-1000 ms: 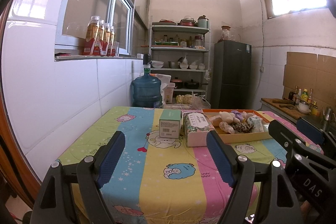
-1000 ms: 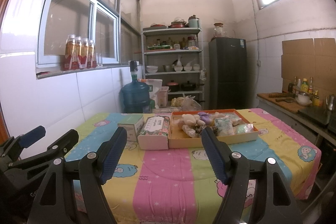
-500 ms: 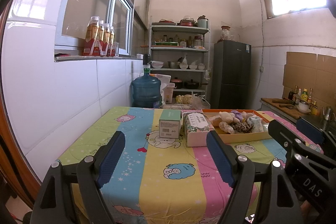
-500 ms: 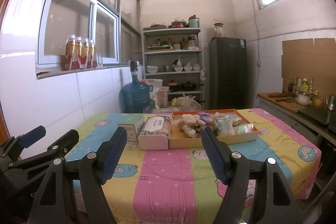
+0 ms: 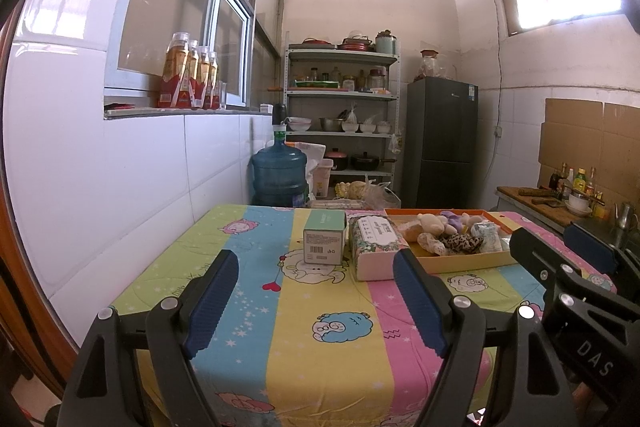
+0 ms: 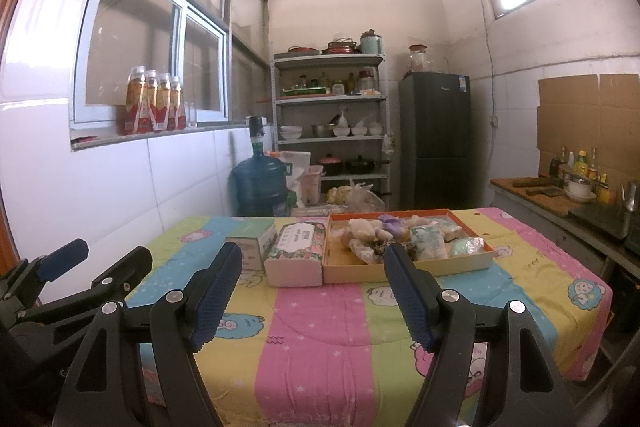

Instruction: Organize soft objects

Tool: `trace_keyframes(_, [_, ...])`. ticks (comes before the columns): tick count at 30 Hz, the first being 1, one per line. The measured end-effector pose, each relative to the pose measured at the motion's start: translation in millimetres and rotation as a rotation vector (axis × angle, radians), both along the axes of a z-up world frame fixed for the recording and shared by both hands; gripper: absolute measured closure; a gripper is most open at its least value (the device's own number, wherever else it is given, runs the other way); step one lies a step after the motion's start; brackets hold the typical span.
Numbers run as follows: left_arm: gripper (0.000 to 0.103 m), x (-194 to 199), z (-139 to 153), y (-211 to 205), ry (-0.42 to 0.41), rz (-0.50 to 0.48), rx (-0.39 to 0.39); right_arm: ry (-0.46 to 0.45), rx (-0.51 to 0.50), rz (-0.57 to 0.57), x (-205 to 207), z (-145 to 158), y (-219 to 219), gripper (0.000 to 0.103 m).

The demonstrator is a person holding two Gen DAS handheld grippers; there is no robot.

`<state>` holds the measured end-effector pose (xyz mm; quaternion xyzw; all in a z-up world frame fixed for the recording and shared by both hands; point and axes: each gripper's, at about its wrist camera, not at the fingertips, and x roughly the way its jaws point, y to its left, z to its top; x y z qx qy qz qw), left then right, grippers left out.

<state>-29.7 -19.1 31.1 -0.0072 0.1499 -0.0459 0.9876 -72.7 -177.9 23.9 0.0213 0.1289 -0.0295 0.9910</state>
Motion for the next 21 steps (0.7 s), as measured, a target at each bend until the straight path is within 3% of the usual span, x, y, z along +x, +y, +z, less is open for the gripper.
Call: trace_keyframes(21, [0.024,-0.9,1.5,7.7,-0.009,0.011,-0.011,-0.001,0.002,0.0,0.0,-0.7,-0.9,0.028])
